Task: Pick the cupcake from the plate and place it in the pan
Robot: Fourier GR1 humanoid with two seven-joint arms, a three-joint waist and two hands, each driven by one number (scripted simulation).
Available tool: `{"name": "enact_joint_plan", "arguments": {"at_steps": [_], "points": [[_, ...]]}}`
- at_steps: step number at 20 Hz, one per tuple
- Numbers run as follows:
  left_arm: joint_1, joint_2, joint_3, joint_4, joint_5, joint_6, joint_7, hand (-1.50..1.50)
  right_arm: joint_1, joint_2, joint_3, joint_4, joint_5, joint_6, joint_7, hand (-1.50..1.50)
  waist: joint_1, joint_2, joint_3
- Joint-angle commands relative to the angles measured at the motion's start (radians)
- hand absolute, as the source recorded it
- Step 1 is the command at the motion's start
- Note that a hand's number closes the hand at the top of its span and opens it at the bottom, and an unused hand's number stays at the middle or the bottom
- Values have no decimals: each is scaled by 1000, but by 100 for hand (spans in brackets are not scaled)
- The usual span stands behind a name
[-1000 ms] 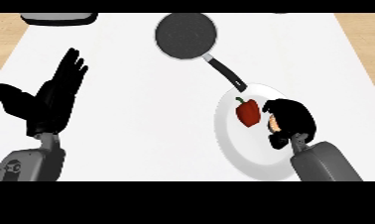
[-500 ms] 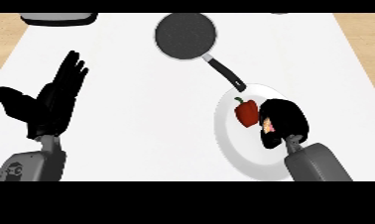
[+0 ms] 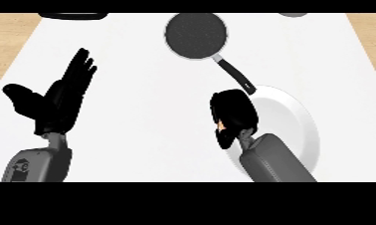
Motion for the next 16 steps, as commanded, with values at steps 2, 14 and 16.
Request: {"name": "enact_joint_plan", "arguments": {"at_steps": [2, 14, 16], "points": [[-42, -7, -23, 5, -11, -4, 8, 0, -254, 89, 187, 21, -9, -1, -21, 150, 46, 5, 2], [-53, 12, 18, 9, -1, 6, 49, 0, -774, 93, 212, 111, -239, -210, 194, 150, -8, -2, 1], [2, 9, 20, -57, 5, 9, 60, 0, -745, 93, 154, 156, -218, -240, 110, 150, -30, -5, 2]]}}
